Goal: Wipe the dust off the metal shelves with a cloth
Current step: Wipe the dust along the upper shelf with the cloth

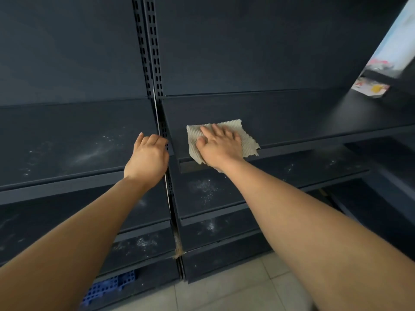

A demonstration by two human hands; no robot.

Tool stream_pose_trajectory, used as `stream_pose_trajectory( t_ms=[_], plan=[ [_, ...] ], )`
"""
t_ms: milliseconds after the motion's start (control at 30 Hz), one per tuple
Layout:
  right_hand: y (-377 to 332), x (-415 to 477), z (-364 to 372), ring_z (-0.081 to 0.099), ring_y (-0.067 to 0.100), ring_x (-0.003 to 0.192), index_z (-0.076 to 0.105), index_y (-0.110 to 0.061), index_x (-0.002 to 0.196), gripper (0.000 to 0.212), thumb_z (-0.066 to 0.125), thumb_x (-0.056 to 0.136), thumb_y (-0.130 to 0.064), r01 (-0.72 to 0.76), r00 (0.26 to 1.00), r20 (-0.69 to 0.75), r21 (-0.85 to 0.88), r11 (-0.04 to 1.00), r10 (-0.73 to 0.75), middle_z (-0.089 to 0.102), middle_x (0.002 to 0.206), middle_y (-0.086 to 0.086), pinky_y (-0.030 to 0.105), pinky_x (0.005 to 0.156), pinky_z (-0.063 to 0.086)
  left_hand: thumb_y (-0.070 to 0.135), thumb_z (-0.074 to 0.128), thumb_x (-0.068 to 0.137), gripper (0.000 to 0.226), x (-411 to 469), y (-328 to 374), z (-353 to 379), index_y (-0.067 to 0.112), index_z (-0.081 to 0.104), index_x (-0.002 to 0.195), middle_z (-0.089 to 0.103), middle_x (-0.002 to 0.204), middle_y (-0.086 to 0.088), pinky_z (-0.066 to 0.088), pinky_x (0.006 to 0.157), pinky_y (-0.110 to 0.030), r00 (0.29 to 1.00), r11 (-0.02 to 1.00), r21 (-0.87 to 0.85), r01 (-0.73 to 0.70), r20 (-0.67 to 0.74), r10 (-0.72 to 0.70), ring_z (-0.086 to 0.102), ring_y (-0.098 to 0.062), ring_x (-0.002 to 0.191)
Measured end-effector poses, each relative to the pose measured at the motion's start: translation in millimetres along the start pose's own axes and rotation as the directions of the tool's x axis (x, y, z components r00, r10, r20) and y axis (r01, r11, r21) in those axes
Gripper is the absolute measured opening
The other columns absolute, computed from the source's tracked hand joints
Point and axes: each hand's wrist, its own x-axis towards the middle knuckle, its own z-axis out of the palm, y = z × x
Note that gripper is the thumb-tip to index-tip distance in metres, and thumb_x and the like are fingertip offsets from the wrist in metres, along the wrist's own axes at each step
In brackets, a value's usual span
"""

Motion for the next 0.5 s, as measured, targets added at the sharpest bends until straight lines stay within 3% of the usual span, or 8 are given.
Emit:
stream_pose_trajectory(
  t_ms=[333,500],
  plan=[
    [-7,22,-1,0.000,0.030,0.148,0.013,-0.031,0.151,0.052,0.015,0.100,-0.037,0.112,0.993,0.042,0.011,0.994,-0.112,0.004,0.162,0.004,0.051,0.117,-0.001,0.000,0.038,0.088,0.034,4,13,0,-0.002,0.055,0.118,0.057,0.114,-0.018,0.011,0.116,-0.035,0.993,0.993,-0.040,0.112,-0.032,-0.113,0.048,-0.035,0.112],
    [-16,45,1,-0.003,0.029,0.148,0.009,-0.032,0.152,0.052,0.014,0.100,-0.037,0.170,0.982,0.078,0.004,0.985,-0.170,0.001,0.162,0.002,0.050,0.117,-0.003,0.003,0.037,0.091,0.034,13,10,-5,0.005,0.054,0.121,0.056,0.119,-0.013,0.011,0.116,-0.039,0.980,0.979,-0.062,0.195,-0.020,-0.196,0.048,-0.029,0.114]
  ],
)
